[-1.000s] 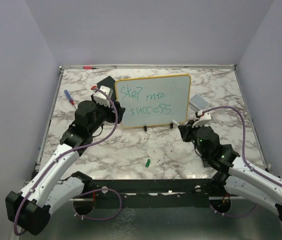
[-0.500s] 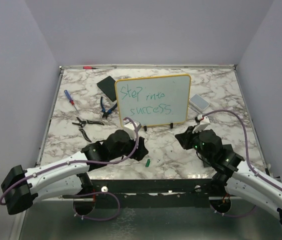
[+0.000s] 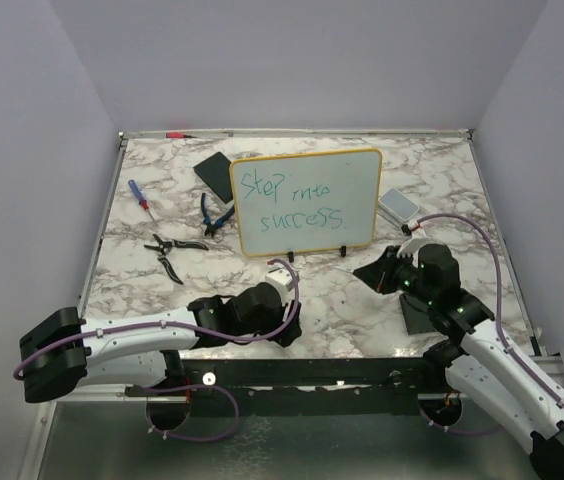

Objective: Write a sentence on the whiteboard
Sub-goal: Close the whiteboard marker at the center of the board, then place the whiteboard marker at the center of the board.

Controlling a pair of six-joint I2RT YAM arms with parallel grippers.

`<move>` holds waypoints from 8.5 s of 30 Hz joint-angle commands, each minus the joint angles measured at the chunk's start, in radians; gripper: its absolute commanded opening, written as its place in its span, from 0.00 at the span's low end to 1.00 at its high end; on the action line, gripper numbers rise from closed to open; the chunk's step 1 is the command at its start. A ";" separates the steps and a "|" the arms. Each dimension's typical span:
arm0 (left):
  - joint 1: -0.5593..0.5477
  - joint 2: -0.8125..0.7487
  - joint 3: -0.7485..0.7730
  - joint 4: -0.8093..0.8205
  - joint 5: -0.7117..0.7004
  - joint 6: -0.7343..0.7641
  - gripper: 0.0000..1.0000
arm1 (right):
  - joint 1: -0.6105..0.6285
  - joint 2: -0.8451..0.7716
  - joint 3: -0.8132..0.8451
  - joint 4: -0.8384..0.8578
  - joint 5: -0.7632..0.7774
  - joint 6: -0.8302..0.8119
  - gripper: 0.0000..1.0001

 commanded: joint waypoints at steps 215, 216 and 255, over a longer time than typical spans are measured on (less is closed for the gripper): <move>0.145 -0.172 0.179 0.201 0.302 0.612 0.00 | 0.172 0.469 0.214 0.041 -0.784 -0.071 0.02; 0.145 -0.173 0.179 0.203 0.302 0.613 0.00 | 0.177 0.471 0.214 0.041 -0.781 -0.071 0.02; 0.675 -0.160 0.212 0.104 0.108 0.405 0.95 | 0.172 0.357 0.055 0.079 -0.126 0.097 0.07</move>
